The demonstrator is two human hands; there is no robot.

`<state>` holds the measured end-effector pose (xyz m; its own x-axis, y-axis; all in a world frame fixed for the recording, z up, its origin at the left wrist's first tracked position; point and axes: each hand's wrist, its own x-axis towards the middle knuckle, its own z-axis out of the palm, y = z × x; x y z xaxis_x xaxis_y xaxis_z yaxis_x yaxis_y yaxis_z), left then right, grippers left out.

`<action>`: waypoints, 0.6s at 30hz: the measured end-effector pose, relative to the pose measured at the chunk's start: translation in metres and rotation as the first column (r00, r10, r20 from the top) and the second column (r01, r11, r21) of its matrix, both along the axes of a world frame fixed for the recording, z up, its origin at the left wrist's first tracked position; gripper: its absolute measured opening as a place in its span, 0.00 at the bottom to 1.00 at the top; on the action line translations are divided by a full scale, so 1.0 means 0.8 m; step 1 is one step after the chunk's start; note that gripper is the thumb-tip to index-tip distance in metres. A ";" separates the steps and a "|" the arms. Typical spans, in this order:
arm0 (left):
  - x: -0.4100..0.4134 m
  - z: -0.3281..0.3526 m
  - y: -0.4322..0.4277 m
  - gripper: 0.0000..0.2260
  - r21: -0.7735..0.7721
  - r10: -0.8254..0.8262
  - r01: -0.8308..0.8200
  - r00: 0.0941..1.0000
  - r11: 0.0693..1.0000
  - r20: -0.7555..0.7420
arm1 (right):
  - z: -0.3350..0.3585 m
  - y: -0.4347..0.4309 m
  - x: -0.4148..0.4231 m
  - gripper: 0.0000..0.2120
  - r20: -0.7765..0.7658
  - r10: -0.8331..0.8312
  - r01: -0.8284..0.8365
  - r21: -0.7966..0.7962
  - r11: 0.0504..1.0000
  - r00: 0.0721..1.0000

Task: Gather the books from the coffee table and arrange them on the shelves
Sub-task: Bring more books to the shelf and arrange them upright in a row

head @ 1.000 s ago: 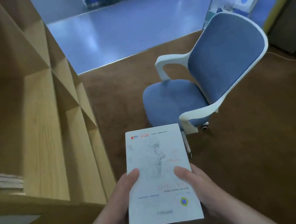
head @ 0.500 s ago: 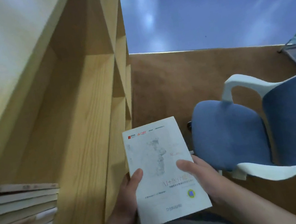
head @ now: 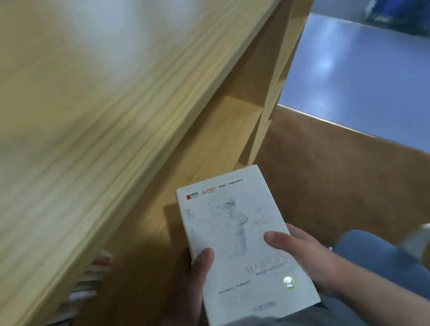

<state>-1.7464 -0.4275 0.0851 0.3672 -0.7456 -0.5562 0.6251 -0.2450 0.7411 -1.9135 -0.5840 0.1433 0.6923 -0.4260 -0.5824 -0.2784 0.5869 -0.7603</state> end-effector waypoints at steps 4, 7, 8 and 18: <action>0.004 0.011 -0.043 0.29 0.018 0.221 -0.225 0.967 0.974 0.128 | -0.006 -0.071 0.042 0.24 -0.018 0.144 -0.144 -0.011 0.990 0.989; 0.002 0.018 -0.074 0.23 0.026 0.346 -0.350 0.934 0.937 0.087 | -0.008 -0.123 0.074 0.26 -0.047 0.260 -0.261 -0.002 0.965 0.964; 0.000 0.022 -0.083 0.22 0.022 0.379 -0.381 0.923 0.924 0.073 | -0.006 -0.137 0.082 0.24 -0.043 0.313 -0.313 0.007 0.950 0.949; -0.058 0.036 -0.106 0.27 0.000 0.620 -0.620 0.784 0.784 0.030 | 0.003 -0.187 0.098 0.21 0.028 0.568 -0.568 0.110 0.816 0.822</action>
